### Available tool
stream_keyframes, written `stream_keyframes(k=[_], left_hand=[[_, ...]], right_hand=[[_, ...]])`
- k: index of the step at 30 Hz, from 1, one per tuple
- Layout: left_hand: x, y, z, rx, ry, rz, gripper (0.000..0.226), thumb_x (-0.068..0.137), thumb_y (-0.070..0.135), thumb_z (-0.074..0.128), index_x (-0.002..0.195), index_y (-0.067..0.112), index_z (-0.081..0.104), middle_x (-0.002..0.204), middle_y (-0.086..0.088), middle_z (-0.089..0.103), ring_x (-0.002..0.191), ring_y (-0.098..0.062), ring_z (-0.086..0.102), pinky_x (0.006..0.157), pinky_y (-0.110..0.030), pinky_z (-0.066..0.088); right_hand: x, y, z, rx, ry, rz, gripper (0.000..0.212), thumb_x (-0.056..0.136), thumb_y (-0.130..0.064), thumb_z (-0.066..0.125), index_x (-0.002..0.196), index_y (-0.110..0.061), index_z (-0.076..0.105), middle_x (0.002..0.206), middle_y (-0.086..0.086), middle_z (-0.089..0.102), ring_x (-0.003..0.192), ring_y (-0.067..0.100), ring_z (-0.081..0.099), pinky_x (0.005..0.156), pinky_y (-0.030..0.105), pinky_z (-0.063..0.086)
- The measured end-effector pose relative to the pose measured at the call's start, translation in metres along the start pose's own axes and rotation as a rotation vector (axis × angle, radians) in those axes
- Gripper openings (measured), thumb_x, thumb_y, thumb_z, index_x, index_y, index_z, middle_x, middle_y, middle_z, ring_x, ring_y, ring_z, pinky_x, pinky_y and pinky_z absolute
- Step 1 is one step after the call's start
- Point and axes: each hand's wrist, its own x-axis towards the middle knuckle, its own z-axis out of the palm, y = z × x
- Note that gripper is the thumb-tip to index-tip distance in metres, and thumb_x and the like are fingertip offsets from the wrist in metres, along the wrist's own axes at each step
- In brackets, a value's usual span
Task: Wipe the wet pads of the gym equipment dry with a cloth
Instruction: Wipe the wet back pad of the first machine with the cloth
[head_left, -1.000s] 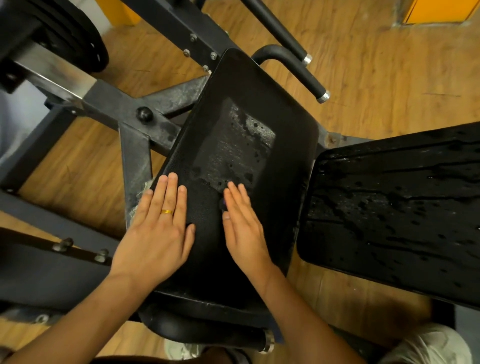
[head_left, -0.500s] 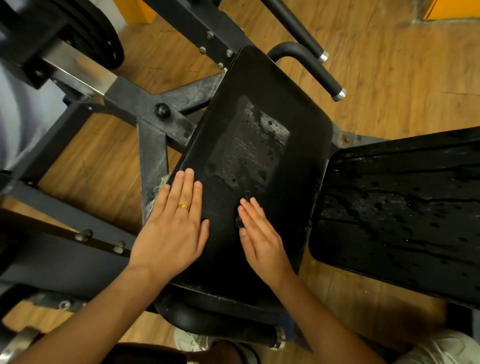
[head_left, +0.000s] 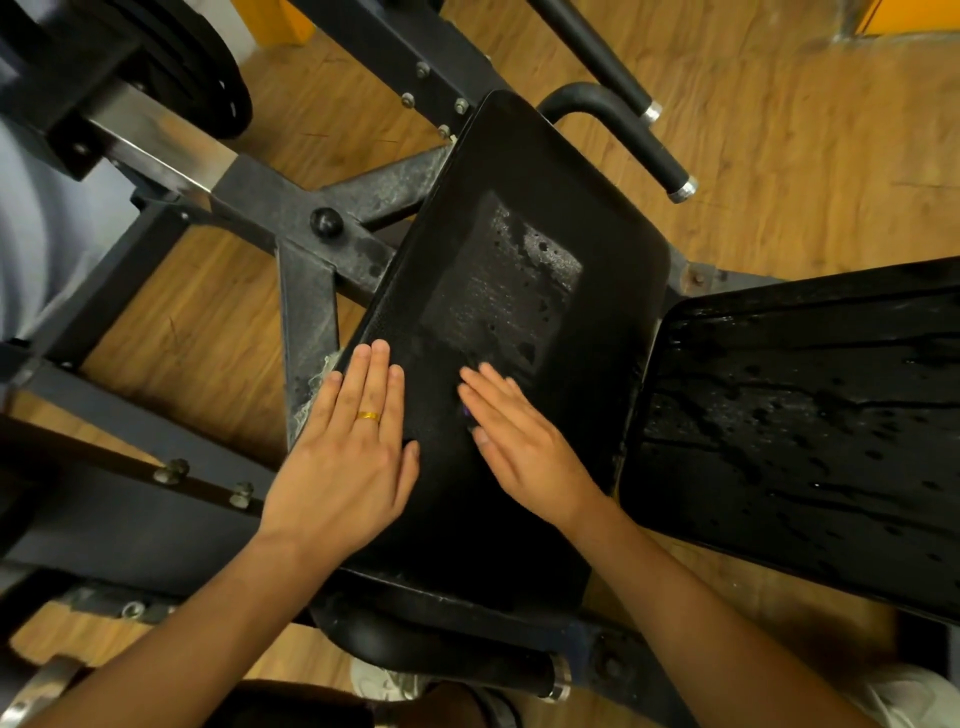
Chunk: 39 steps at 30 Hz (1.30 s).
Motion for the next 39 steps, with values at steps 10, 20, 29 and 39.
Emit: stream_keyframes(k=[10,20,29,39], left_hand=[[0.0,0.0,0.002,0.009,0.004,0.006,0.072,0.103,0.04,0.029,0.155,-0.008,0.017,0.164,-0.031,0.005,0.155,-0.039,0.004,0.125,-0.052,0.014],[0.001,0.0,-0.001,0.006,-0.012,0.006,0.073,0.102,0.039,0.031,0.154,-0.009,0.02,0.163,-0.031,0.009,0.155,-0.04,0.008,0.123,-0.054,0.018],[0.001,-0.001,-0.002,0.006,-0.027,0.003,0.073,0.102,0.041,0.03,0.155,-0.008,0.02,0.163,-0.03,0.009,0.155,-0.039,0.008,0.124,-0.054,0.018],[0.0,-0.001,0.004,-0.018,0.017,0.009,0.074,0.099,0.04,0.035,0.153,-0.009,0.024,0.164,-0.031,0.009,0.154,-0.04,0.01,0.124,-0.054,0.017]], right_hand=[[0.048,-0.009,0.0,0.01,-0.008,-0.148,0.048,0.104,-0.013,0.051,0.148,0.002,0.044,0.16,0.014,0.036,0.153,0.026,0.024,0.126,0.041,0.018],[0.022,0.003,0.004,0.033,0.081,-0.018,0.045,0.102,-0.011,0.055,0.146,-0.002,0.049,0.158,0.01,0.041,0.152,0.021,0.028,0.125,0.043,0.024],[-0.046,0.008,0.028,0.072,0.286,0.57,0.052,0.106,-0.027,0.034,0.152,-0.006,0.039,0.163,0.0,0.03,0.154,0.008,0.016,0.125,0.041,0.022],[0.068,0.05,-0.007,0.133,0.405,0.886,0.049,0.11,-0.02,0.033,0.156,-0.004,0.03,0.167,0.005,0.023,0.156,0.014,0.007,0.125,0.03,0.012]])
